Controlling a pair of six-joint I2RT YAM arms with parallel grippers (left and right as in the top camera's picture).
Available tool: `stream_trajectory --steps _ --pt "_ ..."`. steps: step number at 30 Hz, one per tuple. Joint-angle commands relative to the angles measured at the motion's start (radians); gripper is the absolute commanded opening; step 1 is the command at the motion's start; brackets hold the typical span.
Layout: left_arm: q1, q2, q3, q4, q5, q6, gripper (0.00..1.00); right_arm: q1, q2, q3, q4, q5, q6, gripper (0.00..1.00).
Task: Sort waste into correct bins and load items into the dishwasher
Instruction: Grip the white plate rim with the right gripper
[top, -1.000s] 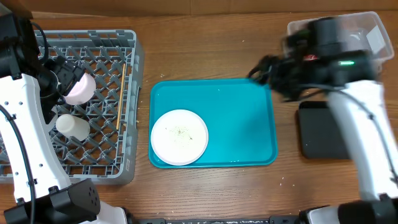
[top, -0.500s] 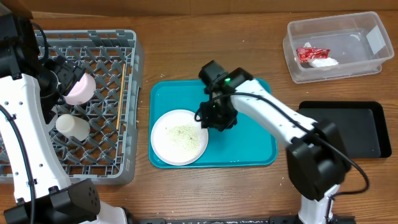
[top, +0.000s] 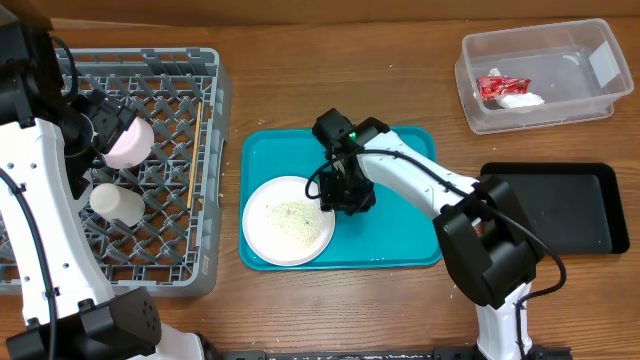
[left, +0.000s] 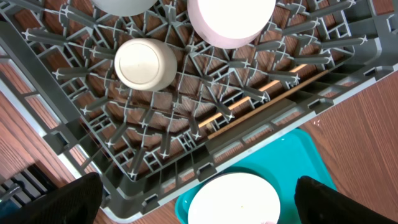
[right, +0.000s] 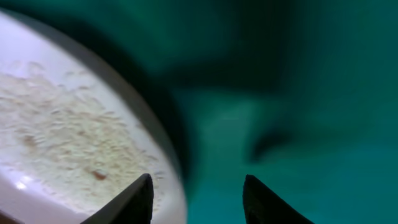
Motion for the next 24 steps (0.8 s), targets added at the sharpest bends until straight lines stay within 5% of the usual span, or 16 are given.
stream_trajectory --steps 1,15,24 --pt "-0.001 -0.009 -0.004 0.002 -0.002 -0.021 1.00 -0.008 0.006 -0.042 -0.004 0.121 0.058 0.48" --pt "-0.001 -0.009 -0.004 0.002 -0.002 -0.021 1.00 -0.244 0.001 0.070 -0.200 0.368 0.057 0.48" --pt "-0.001 -0.009 -0.004 0.003 -0.002 -0.021 1.00 -0.314 -0.074 0.221 -0.345 0.300 -0.010 0.48"
